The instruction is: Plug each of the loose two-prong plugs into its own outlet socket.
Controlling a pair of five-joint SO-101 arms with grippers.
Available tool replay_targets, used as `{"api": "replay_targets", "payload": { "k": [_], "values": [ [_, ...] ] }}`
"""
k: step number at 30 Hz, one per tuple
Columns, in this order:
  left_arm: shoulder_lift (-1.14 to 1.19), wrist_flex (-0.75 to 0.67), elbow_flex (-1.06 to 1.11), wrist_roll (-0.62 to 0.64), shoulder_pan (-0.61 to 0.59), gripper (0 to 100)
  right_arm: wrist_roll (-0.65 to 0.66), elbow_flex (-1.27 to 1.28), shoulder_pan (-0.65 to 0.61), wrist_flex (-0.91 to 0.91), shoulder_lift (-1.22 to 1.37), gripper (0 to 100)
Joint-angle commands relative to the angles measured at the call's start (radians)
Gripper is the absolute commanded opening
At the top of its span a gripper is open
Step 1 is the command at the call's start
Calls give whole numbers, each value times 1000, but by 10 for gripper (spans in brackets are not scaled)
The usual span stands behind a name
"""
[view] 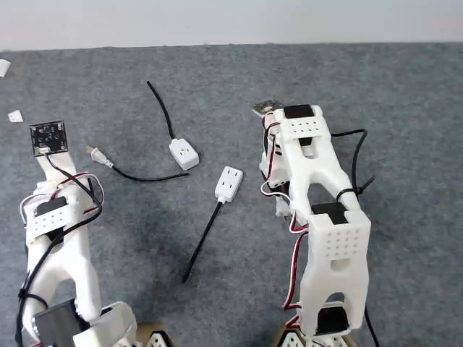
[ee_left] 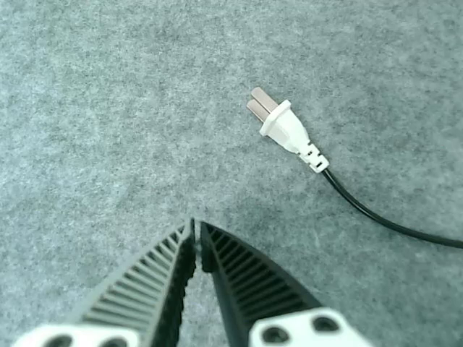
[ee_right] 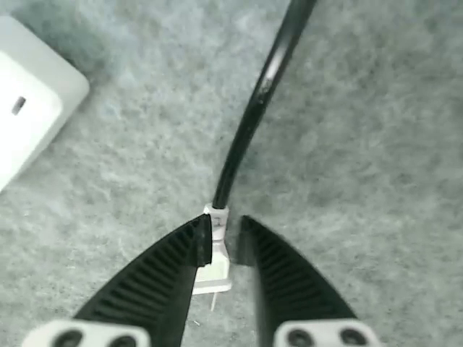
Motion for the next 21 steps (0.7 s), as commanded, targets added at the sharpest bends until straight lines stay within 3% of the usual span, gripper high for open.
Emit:
{"api": "replay_targets", "payload": {
  "k": [1,21],
  "values": [
    [-2,2,-53,-11,8,13,40,-5,-4,22,-62,154],
    [0,2,-53,-11,8,13,11,-3,-45,71,-59,154]
  ]
}}
